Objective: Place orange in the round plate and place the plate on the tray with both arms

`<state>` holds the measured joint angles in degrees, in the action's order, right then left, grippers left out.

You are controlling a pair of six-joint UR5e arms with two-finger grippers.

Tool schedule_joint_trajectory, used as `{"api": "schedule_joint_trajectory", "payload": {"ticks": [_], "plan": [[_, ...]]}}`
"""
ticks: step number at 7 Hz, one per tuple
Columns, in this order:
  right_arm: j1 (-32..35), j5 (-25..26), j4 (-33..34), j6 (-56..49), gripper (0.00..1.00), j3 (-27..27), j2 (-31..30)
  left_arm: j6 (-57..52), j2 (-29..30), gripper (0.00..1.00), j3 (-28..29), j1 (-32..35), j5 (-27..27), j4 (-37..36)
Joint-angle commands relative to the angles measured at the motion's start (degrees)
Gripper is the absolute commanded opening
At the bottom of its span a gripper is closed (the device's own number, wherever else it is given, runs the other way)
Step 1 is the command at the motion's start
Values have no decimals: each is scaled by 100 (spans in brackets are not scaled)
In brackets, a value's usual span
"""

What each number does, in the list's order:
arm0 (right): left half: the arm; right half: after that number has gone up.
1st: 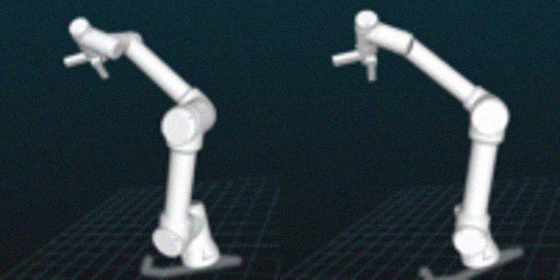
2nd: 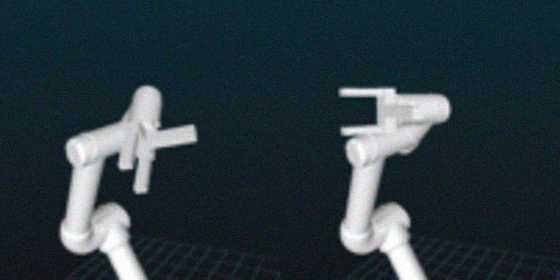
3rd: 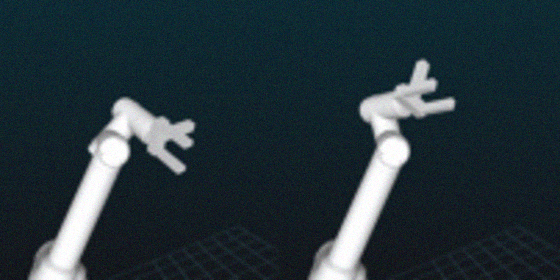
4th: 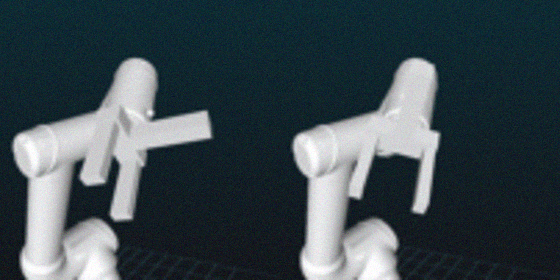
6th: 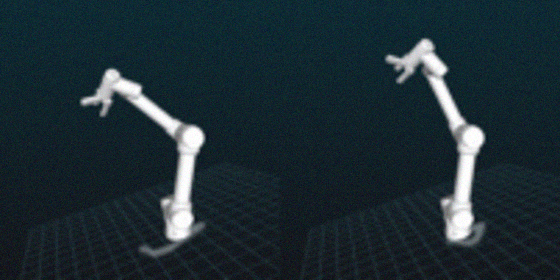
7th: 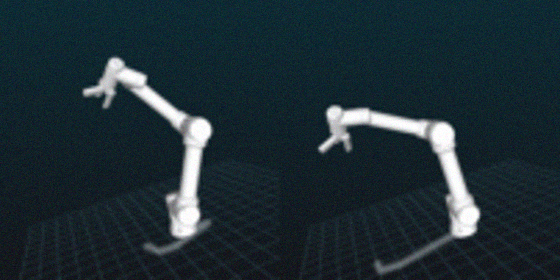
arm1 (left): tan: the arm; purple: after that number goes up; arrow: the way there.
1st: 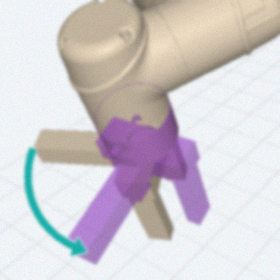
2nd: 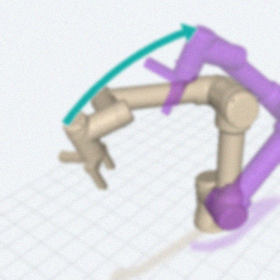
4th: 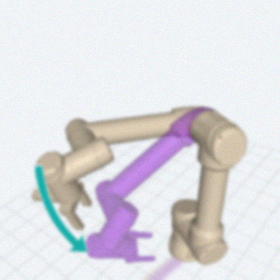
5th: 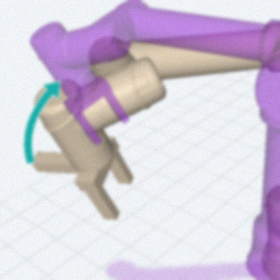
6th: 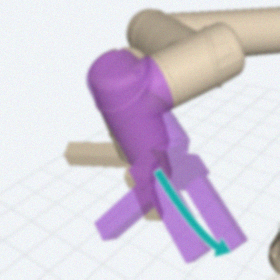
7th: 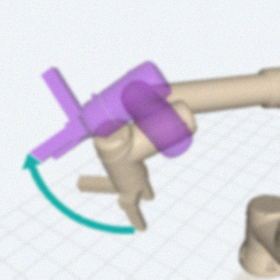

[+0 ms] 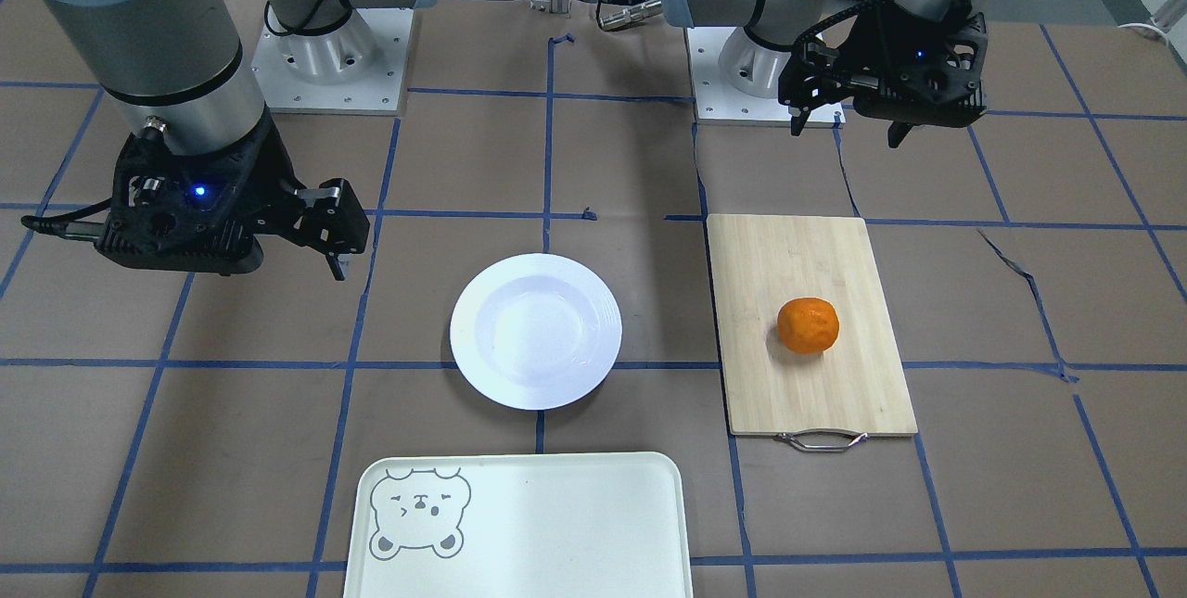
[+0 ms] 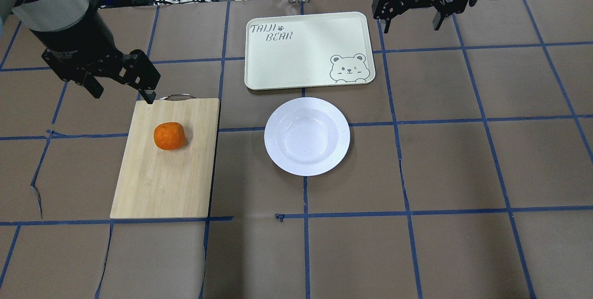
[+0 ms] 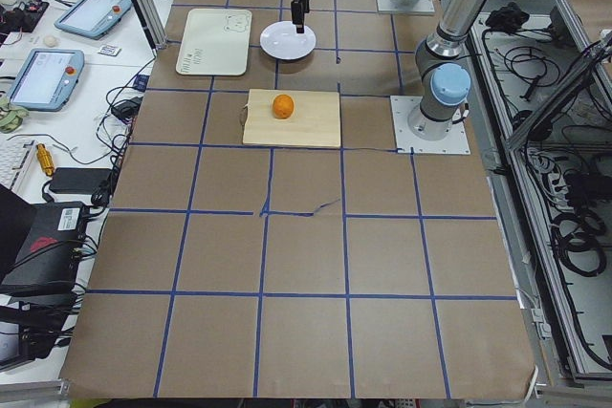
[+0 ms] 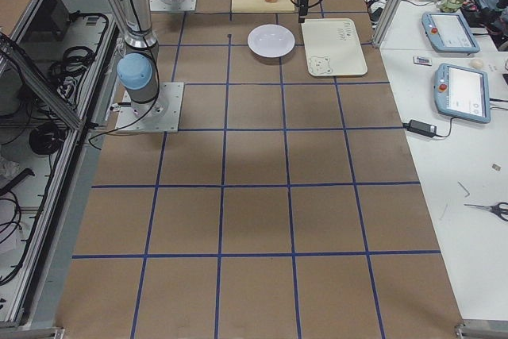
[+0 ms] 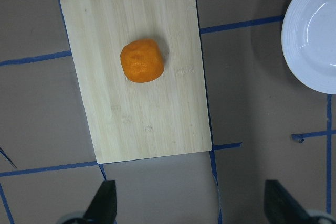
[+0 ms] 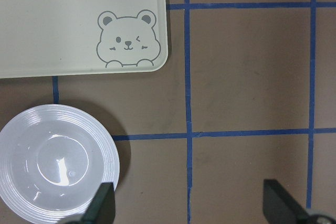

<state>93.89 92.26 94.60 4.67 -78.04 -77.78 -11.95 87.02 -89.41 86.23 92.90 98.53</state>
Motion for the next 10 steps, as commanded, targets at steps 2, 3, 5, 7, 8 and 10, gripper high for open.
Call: {"api": "schedule_joint_trajectory", "payload": {"ticks": [2, 3, 5, 7, 8, 10], "plan": [[-2, -6, -3, -1, 100, 0, 0, 8, -9, 100, 3, -10, -52, 0], [6, -6, -12, 33, 100, -9, 0, 8, -9, 100, 20, -10, -61, 0], [6, -15, 14, -10, 100, -36, 0, 35, 0, 100, 38, -18, -61, -18], [-2, -15, 146, -19, 97, -105, 0, 35, -27, 100, 38, -18, 0, 0], [-2, -41, 146, -54, 94, -184, -27, 35, -27, 100, 29, -18, 9, 0], [-2, -225, 155, -326, 97, -299, -88, 35, -18, 100, 29, -18, 18, 0]]}}
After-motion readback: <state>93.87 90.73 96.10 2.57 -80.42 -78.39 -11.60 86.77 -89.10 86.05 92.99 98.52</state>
